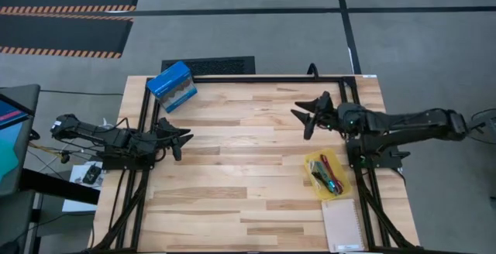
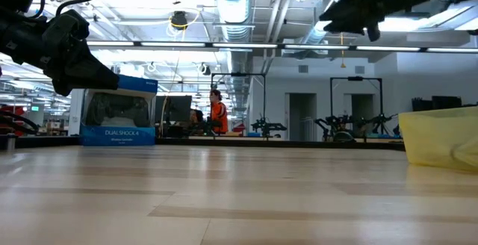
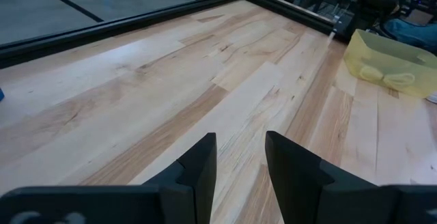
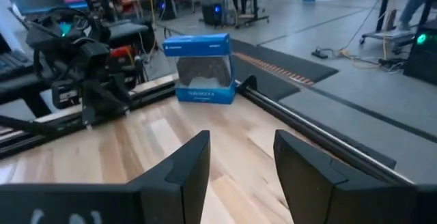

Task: Pick and place USB-C Cables
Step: Return to Home Position

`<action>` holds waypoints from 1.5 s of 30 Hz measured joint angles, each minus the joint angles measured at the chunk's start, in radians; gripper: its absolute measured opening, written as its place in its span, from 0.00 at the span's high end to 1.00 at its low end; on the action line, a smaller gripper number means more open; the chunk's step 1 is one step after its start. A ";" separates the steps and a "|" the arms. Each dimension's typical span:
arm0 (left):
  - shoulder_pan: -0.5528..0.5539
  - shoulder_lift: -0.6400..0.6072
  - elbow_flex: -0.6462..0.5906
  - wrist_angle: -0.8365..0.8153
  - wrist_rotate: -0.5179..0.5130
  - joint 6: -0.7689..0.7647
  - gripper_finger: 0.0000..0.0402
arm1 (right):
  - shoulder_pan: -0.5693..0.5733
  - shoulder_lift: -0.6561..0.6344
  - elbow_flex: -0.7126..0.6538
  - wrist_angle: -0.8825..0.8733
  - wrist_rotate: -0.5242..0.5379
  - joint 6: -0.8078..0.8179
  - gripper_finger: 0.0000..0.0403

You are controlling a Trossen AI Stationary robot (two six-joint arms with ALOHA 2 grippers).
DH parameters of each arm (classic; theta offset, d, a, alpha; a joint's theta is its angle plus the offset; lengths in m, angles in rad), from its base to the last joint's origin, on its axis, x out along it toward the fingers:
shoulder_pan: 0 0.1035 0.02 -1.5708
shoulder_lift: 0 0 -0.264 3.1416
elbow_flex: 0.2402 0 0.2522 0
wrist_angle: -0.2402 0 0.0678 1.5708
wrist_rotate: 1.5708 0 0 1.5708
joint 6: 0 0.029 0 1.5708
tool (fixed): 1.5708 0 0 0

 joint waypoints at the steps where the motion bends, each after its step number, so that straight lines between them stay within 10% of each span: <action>1: 0.000 0.000 0.000 0.000 0.000 0.000 0.72 | -0.008 -0.009 -0.021 0.026 0.000 0.000 0.54; 15: 0.000 0.000 0.000 0.000 0.000 0.000 0.72 | -0.035 -0.252 -0.306 0.300 -0.059 0.053 0.54; 30: 0.000 0.000 0.000 0.000 0.000 0.000 0.72 | -0.035 -0.801 -0.316 -0.105 0.011 0.104 0.54; 45: 0.000 0.000 0.000 0.000 0.000 0.000 0.72 | -0.025 -0.776 -0.521 0.024 0.002 0.137 0.54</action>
